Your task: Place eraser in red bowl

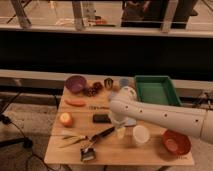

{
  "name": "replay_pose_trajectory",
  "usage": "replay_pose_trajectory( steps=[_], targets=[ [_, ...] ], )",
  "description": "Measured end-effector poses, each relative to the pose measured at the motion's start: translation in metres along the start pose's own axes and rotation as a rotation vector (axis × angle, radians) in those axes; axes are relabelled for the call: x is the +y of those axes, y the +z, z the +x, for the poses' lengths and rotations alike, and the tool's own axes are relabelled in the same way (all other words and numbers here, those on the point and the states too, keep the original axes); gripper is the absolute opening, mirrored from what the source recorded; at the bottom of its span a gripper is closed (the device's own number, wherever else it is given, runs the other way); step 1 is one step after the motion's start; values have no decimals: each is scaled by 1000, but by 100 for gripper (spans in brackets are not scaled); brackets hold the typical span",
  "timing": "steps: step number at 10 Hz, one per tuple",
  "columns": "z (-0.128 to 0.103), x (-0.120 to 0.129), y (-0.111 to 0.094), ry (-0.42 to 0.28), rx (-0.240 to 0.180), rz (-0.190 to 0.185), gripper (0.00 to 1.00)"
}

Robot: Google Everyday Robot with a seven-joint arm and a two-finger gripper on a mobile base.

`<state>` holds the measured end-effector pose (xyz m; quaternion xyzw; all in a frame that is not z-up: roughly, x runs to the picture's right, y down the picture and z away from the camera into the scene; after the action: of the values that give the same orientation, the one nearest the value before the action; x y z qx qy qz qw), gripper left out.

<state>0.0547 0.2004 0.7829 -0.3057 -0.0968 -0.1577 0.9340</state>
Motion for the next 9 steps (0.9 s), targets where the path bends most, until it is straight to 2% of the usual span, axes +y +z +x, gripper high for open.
replay_pose_trajectory(
  steps=[2,5,9],
  targets=[
    [-1,-2,-8,1,0,13,80],
    [-13,-22,-18,-17,-13,39,80],
    [-23,-42,-17,-41,-27,39,80]
  ],
)
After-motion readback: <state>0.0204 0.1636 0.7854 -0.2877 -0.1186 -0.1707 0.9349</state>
